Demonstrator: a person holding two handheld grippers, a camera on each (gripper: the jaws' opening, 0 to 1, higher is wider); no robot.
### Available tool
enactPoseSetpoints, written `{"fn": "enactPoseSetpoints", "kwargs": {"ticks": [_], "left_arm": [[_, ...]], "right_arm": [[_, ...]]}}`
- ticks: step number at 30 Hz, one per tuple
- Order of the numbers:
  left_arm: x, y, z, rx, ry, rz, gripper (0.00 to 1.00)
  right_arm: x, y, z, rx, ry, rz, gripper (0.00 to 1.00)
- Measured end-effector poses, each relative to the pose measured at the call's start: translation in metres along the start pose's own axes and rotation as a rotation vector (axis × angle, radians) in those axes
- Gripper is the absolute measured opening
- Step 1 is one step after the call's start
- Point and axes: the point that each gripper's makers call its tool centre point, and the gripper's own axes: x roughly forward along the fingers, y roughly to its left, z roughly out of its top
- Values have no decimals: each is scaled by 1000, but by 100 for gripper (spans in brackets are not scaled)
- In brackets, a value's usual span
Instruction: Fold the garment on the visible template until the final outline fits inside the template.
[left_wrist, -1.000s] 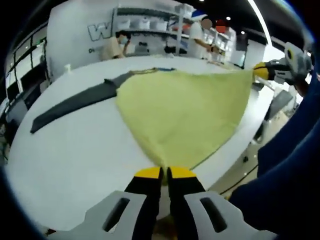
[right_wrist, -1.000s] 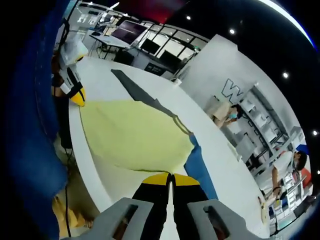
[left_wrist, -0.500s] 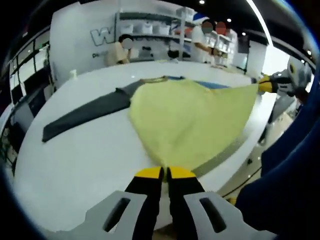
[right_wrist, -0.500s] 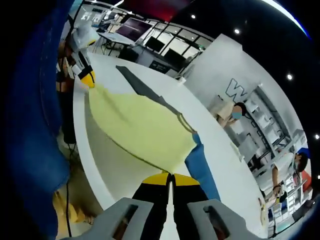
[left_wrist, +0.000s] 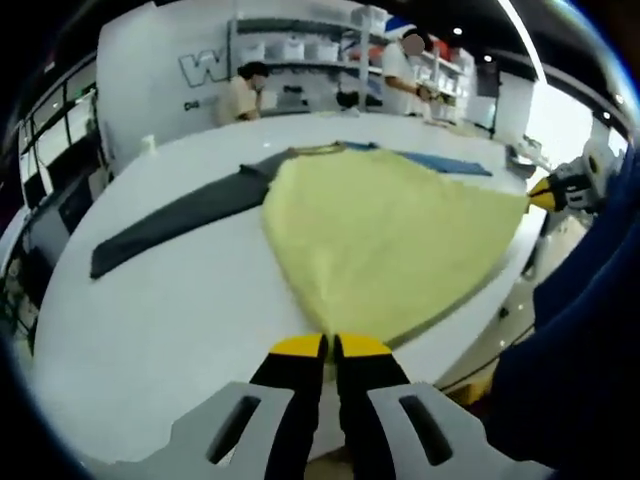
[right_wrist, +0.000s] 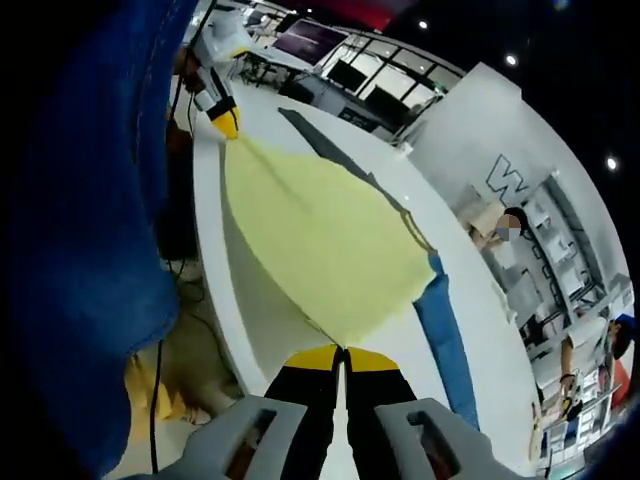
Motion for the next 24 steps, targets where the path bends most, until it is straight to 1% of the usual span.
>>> {"fn": "enactPoseSetpoints", "kwargs": {"ticks": [2,7,12,19,24], "left_arm": [[-1,2,0,-1,0,5,5],[-6,11,2,-12,-8,20,5],[-8,18,2,-11,-6,40,4],[-11,26,2,-18,-6,61,4],[-12,39,-2,-21,2,82,4]], "right_arm": [[-1,1,0,-1,1,4,0],[-1,5,5,11,-22,28,0],[7,16,11,-1,-25,72,0],[13,27,14,40,-36,101,0],[16,32,15,61,-40,123,0]]}}
